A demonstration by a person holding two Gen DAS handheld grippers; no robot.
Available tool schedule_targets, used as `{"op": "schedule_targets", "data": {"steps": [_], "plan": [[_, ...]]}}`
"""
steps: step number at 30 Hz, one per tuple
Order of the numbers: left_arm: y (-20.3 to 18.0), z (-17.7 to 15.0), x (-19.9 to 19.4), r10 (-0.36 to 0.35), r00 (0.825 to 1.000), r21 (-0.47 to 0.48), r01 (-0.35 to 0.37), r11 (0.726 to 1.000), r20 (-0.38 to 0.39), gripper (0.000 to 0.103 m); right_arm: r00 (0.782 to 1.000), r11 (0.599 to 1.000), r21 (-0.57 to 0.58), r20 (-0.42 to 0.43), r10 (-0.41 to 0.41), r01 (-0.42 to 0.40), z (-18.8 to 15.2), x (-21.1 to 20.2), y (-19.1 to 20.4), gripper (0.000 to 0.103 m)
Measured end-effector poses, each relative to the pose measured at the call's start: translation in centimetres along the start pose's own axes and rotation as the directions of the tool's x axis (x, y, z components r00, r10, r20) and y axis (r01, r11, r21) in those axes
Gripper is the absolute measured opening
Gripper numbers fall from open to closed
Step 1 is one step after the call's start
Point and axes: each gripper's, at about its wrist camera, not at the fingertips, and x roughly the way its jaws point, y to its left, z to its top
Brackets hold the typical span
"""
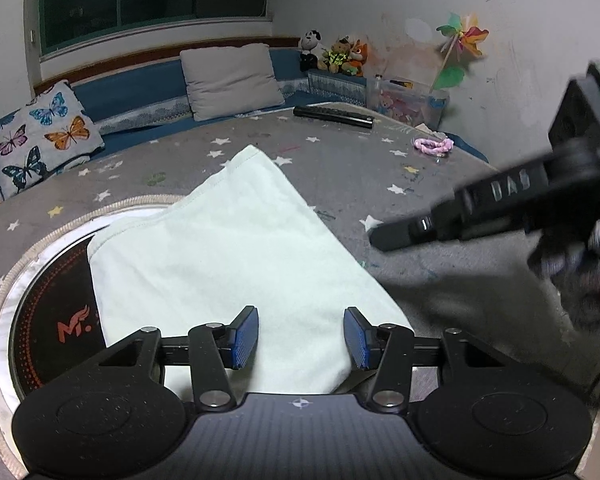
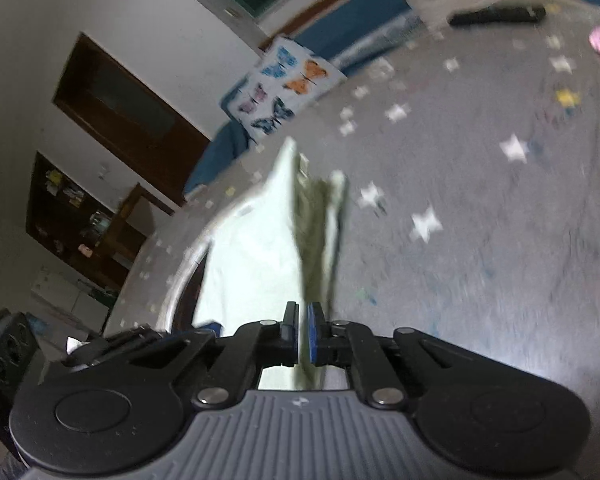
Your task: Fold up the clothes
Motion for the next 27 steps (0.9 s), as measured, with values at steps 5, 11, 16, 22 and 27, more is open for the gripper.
{"op": "schedule_targets", "data": {"steps": [5,11,16,22,27], "plan": [[-0.7,0.1,0.0,-0.003,1.0,0.019,0.003,1.0,0.009,0.05,1.0,0.996,-0.083,0.007,0.024,-0.024,2.3,0.9,2.3,0.007],[-0.9,0.1,0.1,-0.028,1.0,0.028,0.027,0.999,0.009,0.05,0.999,0.984,-0.176,-0.038,0.002,-0.009,4.4,4.8,4.7,0.007],[-0.6,0.0,0.4,-0.044,0.999,0.03,0.044,0.999,0.003,0.05,0.996,0.962,-0.258,-0.013,-0.091,0.085,5.3,7.4,5.4,0.007],[-0.4,0.0,0.6,-0.058,0.998,0.023,0.058,0.998,0.003,0.05,0.983,0.954,-0.246,-0.017,-0.182,0.172,5.6,9.9,3.9,0.002],[-0.1,0.0,0.7,-0.067,0.998,0.021,0.067,0.998,0.004,0.05,0.982,0.943,-0.28,0.015,-0.186,0.183,6.2,9.3,4.7,0.003]]}}
